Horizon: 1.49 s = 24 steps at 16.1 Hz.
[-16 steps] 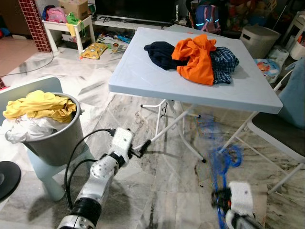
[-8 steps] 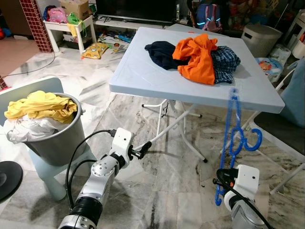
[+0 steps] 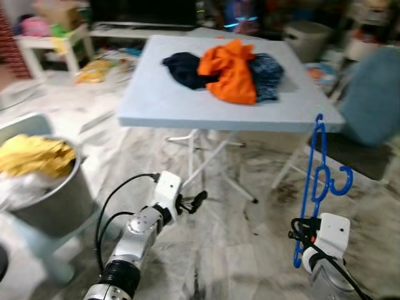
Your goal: Hang hanger
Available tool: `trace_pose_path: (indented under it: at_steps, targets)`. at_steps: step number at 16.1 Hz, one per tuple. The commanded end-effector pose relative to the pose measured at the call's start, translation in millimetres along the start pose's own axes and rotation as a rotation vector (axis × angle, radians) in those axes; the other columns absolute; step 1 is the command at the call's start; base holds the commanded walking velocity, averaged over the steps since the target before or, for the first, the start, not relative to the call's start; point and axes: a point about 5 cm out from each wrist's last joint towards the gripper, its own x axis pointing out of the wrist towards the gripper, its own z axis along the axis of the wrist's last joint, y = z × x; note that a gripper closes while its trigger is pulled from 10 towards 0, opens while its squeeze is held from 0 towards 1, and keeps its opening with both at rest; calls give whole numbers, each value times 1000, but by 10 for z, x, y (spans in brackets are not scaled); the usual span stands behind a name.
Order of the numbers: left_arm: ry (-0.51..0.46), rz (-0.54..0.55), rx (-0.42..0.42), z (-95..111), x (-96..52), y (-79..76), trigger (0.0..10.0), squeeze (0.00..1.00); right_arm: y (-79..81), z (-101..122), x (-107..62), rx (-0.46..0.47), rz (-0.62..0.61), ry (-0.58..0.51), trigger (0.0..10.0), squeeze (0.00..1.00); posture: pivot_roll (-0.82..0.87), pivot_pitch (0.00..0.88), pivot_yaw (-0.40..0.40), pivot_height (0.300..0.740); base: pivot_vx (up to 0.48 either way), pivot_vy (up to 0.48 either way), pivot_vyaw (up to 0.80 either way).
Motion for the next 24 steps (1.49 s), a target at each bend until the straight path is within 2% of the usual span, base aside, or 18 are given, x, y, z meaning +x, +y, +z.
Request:
trace_pose_path:
  at_steps: [1,6,9,20,22,24]
  targets:
    - [2,-9,5,14,-13,24,10000,0,-4,17,-5,-1,-13,-1,10000,0,51,0,-70,740,0,480,-800]
    - [5,-27,0,16,12,-12,10000,0,-20,25,4,-6,-32,-2,10000,0,44,0,-70,740,0,480,-790]
    - [1,-86,-32,14,18,-68,10000,0,-66,71,18,-4,-83,-25,10000,0,44,0,-74,740,0,480,-788]
    - [15,-187,10,20,47,-120,10000,0,-260,51,54,57,-261,-8,10000,0,47,0,-72,740,0,480,-785]
    - [-20,-197,13,58,49,-132,10000,0,-253,49,58,59,-267,-9,10000,0,47,0,-70,740,0,240,-781]
    - [-61,-259,14,105,44,-193,10000,0,-250,46,54,63,-280,-11,10000,0,46,0,-67,740,0,0,-297]
